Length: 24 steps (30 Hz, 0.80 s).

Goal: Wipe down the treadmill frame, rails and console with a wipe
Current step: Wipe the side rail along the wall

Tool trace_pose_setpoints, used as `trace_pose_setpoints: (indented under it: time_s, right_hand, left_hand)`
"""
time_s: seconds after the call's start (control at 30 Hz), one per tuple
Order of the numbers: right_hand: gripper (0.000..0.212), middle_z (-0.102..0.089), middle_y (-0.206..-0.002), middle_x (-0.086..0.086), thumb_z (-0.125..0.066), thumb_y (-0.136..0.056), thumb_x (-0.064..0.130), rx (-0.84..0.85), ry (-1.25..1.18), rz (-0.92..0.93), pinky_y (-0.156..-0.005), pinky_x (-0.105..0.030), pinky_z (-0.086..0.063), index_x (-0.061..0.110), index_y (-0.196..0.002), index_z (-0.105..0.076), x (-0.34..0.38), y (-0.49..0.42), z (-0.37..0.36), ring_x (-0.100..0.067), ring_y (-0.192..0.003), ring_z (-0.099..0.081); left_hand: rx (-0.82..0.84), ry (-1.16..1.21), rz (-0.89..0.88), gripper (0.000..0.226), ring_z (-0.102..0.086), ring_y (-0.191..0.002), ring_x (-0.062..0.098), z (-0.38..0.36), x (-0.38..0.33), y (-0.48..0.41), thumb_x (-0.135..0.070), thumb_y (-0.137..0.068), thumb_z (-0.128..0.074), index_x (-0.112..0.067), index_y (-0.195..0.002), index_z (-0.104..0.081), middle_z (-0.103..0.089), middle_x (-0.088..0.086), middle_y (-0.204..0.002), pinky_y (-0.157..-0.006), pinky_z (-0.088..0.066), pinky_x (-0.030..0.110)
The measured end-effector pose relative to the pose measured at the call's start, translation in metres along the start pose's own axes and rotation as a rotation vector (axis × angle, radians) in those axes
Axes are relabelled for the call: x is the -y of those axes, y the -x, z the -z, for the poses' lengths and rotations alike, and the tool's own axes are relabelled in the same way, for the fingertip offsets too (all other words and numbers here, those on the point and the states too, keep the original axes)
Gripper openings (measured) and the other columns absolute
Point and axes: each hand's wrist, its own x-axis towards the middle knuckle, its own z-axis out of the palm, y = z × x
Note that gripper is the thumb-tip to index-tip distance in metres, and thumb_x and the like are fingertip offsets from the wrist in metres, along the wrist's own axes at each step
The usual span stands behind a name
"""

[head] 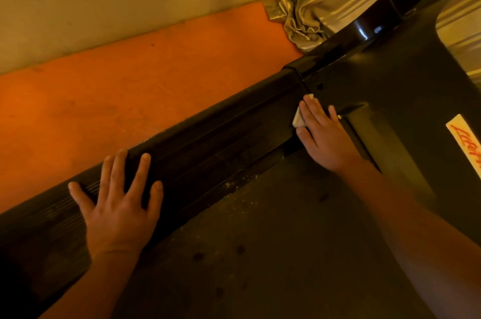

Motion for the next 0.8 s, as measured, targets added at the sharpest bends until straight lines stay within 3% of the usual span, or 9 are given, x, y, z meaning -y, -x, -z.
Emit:
trace_pose_setpoints:
  time_s: [0.23,0.47,0.63,0.8]
  right_hand:
    - [0.065,0.006,-0.172,0.000,-0.020,-0.110,0.048,-0.076,-0.086,-0.008,-0.126,-0.038,0.007,0.016,-0.164,-0.004,0.021,-0.036,0.005,-0.015,-0.157,0.010]
    - [0.076,0.008,-0.172,0.002,-0.008,-0.104,0.063,-0.014,-0.060,0.029,-0.125,-0.032,0.007,0.016,-0.164,-0.003,0.016,-0.003,0.001,-0.011,-0.157,0.012]
    - [0.068,0.006,-0.172,-0.001,-0.014,-0.109,0.054,-0.054,-0.041,0.006,-0.128,-0.037,0.004,0.016,-0.164,-0.002,0.018,-0.046,0.013,-0.014,-0.157,0.010]
    - [0.072,0.002,-0.172,0.001,-0.013,-0.106,0.058,-0.086,-0.072,0.006,-0.126,-0.037,0.005,0.017,-0.164,-0.008,0.011,0.012,-0.009,-0.012,-0.158,0.008]
  left_hand:
    - [0.006,-0.009,0.002,0.061,-0.011,-0.156,0.026,0.000,0.000,0.001,-0.053,-0.100,-0.033,-0.033,-0.157,-0.028,-0.021,0.009,-0.167,-0.117,0.004,0.069]
    - [0.003,0.004,0.004,0.061,-0.013,-0.155,0.027,0.001,-0.001,0.000,-0.051,-0.099,-0.036,-0.031,-0.157,-0.032,-0.023,0.010,-0.166,-0.116,0.002,0.071]
    - [-0.010,0.021,-0.006,0.060,-0.013,-0.156,0.027,0.001,-0.001,0.001,-0.050,-0.100,-0.036,-0.031,-0.157,-0.032,-0.023,0.010,-0.166,-0.117,0.002,0.072]
    - [-0.003,0.012,-0.011,0.060,-0.009,-0.156,0.025,0.001,0.001,0.001,-0.051,-0.101,-0.033,-0.031,-0.158,-0.030,-0.021,0.010,-0.167,-0.117,0.001,0.072]
